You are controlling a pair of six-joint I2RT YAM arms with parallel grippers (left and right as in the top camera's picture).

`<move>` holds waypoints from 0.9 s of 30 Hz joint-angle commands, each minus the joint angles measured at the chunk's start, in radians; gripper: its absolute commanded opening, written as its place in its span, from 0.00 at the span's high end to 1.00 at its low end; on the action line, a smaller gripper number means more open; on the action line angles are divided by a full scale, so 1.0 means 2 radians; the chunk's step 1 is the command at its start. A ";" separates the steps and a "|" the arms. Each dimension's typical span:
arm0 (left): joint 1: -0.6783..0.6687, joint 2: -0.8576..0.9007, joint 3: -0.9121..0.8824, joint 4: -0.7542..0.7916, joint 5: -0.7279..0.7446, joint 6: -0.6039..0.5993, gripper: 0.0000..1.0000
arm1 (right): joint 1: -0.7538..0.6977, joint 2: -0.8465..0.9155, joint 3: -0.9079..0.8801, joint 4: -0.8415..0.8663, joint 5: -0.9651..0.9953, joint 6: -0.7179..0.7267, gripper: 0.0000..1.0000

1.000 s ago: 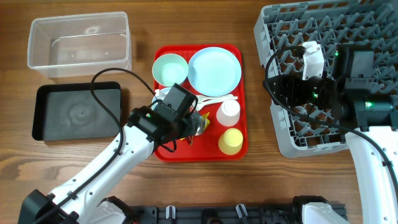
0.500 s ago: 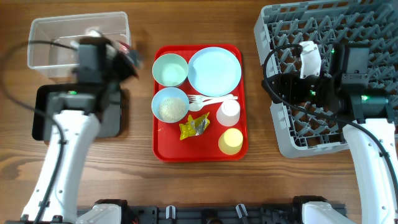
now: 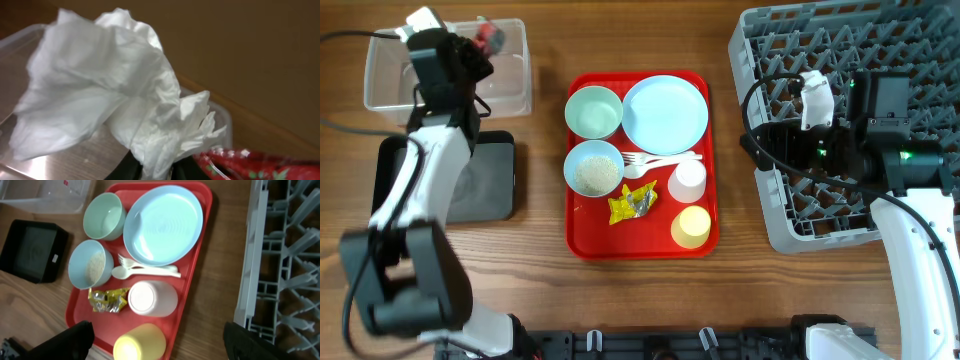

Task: Sort waste into correct bins and load items into the dishwasher rack
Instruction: 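Carry the tissue with the left gripper and drop it into the clear bin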

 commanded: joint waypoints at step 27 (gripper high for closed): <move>-0.149 -0.187 0.002 -0.325 0.117 0.062 0.01 | -0.002 0.004 0.010 0.016 0.016 -0.008 0.12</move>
